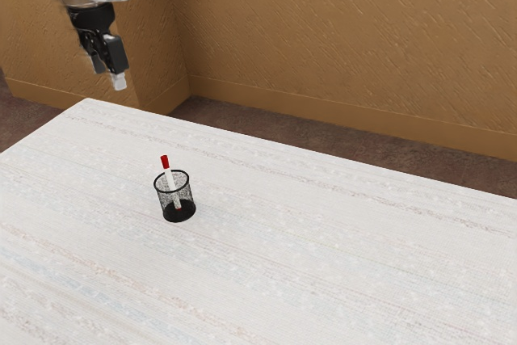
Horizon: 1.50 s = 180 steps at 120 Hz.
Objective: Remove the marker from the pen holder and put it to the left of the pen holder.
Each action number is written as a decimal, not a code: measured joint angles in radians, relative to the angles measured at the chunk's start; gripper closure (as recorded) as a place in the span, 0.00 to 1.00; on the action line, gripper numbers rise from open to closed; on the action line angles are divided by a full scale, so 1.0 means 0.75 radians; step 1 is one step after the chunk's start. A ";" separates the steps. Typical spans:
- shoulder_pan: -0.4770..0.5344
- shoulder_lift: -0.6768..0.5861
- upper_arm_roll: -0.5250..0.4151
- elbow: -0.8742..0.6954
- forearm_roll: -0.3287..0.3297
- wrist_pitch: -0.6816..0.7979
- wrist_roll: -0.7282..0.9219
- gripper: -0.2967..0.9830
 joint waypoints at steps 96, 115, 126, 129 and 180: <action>-1.434 0.866 0.897 0.189 0.520 0.405 1.394 0.23; -1.419 0.927 0.987 0.300 0.539 0.445 1.644 0.25; -1.372 0.856 1.067 0.301 0.510 0.443 1.747 0.26; -1.360 0.837 1.077 0.297 0.505 0.439 1.771 0.27; -1.231 0.769 1.204 0.149 0.316 0.422 1.878 0.36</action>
